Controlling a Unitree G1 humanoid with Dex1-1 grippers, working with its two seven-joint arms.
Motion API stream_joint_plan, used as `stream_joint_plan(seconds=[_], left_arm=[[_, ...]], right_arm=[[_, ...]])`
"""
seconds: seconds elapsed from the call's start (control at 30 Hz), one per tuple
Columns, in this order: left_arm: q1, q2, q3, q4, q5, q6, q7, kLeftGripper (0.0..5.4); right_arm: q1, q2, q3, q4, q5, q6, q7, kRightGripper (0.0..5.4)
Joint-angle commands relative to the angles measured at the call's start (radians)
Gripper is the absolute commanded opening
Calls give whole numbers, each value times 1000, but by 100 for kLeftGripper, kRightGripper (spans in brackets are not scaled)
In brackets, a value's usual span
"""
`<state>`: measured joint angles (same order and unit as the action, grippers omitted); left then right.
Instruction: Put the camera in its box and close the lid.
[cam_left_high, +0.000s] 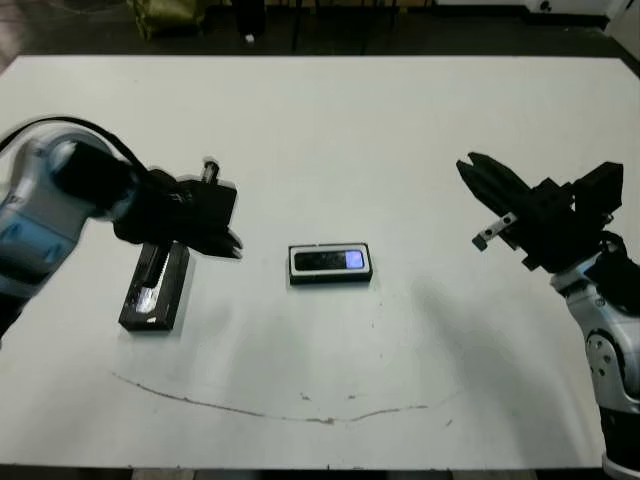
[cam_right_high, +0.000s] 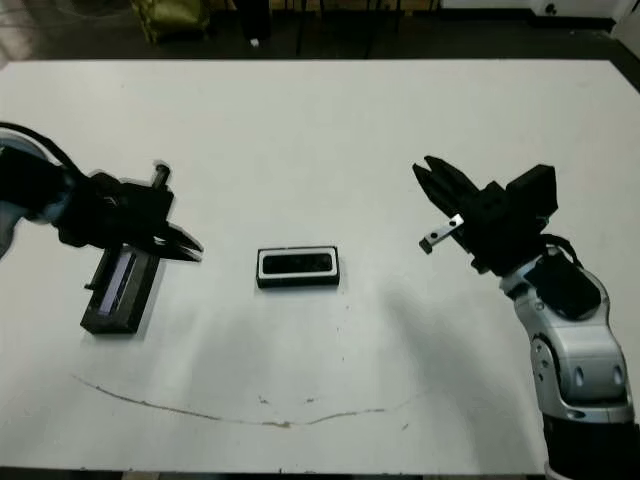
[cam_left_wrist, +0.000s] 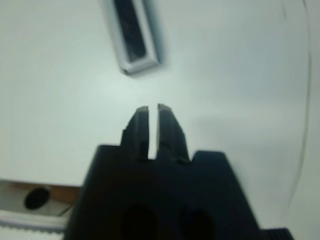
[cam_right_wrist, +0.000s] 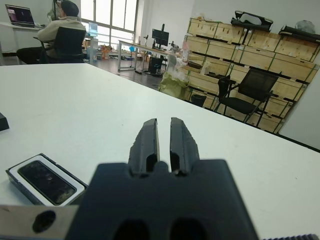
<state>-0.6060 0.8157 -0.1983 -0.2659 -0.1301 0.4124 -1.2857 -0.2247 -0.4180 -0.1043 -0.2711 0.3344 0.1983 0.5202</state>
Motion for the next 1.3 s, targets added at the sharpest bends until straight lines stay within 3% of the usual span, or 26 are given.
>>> stream_joint_plan(seconds=[0.03, 0.07, 0.13, 0.27, 0.47, 0.6, 0.77, 1.17, 1.3], left_arm=[[201, -108, 208, -139, -128, 143, 210, 0], [271, -169, 277, -199, -157, 183, 311, 0], [406, -294, 372, -279, -174, 159, 483, 0], [606, -449, 457, -412, -177, 201, 743, 0], [843, -669, 491, -524, -230, 176, 988, 0], [956, -717, 441, -591, -159, 150, 1102, 22], [1018, -676, 377, -563, -32, 66, 1136, 128], [1020, -556, 356, -490, 50, 8, 1081, 415], [1017, -552, 346, -471, 33, 9, 1059, 511]], right_arm=[[22, -6, 2, 6, -5, 16, 1, 1], [23, -5, 2, 9, -7, 10, 2, 1], [25, -4, 2, 12, -7, 5, 3, 1], [25, 7, 5, 32, 0, -14, 14, 1], [35, 10, 17, 22, -14, -5, 0, 1], [40, 11, 26, 13, -11, 4, -3, 0], [44, 17, 37, 34, -5, -12, 15, 0], [47, 24, 33, 50, 4, -8, 34, 0], [43, 25, 32, 57, 11, -12, 44, 0]])
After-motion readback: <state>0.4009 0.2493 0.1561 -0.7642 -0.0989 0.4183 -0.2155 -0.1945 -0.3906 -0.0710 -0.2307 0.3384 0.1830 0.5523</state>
